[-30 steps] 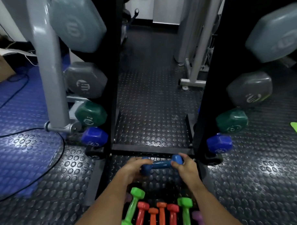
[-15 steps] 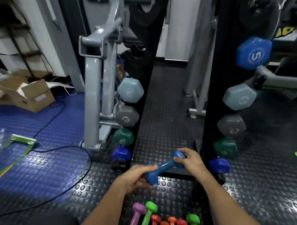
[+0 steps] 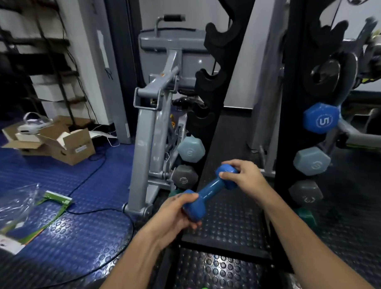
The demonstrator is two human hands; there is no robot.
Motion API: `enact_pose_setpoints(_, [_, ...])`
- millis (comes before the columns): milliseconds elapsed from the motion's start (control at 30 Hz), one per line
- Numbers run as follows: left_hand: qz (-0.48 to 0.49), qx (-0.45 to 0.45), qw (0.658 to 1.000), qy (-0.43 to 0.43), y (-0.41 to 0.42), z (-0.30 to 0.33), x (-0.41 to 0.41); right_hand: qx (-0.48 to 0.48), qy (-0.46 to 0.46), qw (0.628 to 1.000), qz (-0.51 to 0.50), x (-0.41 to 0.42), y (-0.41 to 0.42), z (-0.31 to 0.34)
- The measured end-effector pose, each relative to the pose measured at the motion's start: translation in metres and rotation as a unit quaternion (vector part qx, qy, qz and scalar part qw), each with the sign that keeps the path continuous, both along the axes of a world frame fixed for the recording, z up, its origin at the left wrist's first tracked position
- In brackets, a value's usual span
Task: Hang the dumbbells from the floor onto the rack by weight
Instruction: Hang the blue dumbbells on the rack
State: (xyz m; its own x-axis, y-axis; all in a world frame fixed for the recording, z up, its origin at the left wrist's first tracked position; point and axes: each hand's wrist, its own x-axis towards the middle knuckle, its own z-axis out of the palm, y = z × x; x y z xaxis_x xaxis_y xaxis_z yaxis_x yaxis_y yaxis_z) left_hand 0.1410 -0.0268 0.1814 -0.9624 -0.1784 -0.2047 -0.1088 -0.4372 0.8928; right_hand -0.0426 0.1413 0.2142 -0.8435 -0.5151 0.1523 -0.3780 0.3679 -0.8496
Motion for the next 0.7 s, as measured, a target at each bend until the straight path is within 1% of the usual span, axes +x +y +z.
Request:
enact_pose_setpoints(67, [0.026,0.020,0.999,0.023,0.000,0.012,0.007,-0.012,0.023,0.999,0.031,0.004,-0.008,0.027])
enact_pose_setpoints(133, [0.048,0.051,0.996,0.051,0.000,0.022,0.014,-0.052,0.026,0.997,0.048,0.004,-0.021,0.048])
enact_pose_setpoints(200, [0.074,0.076,0.991,0.076,0.001,0.035,0.020,-0.103,0.025,0.994,0.019,0.002,-0.038,0.067])
enact_pose_setpoints(300, [0.104,0.079,0.985,0.109,0.001,0.055,0.027,-0.187,-0.006,0.981,-0.058,-0.011,-0.062,0.089])
enact_pose_setpoints(433, [0.150,0.077,0.975,0.142,-0.009,0.071,0.031,-0.158,0.021,0.984,-0.083,-0.041,-0.083,0.094])
enact_pose_setpoints(500, [0.170,0.074,0.971,0.151,-0.016,0.080,0.028,-0.147,0.064,0.981,-0.107,-0.040,-0.089,0.097])
enact_pose_setpoints(567, [0.198,0.063,0.965,0.161,-0.023,0.089,0.019,-0.141,0.086,0.976,-0.139,-0.039,-0.094,0.097])
enact_pose_setpoints(700, [0.261,0.028,0.950,0.170,-0.032,0.109,-0.007,-0.140,0.081,0.974,-0.159,-0.044,-0.097,0.095])
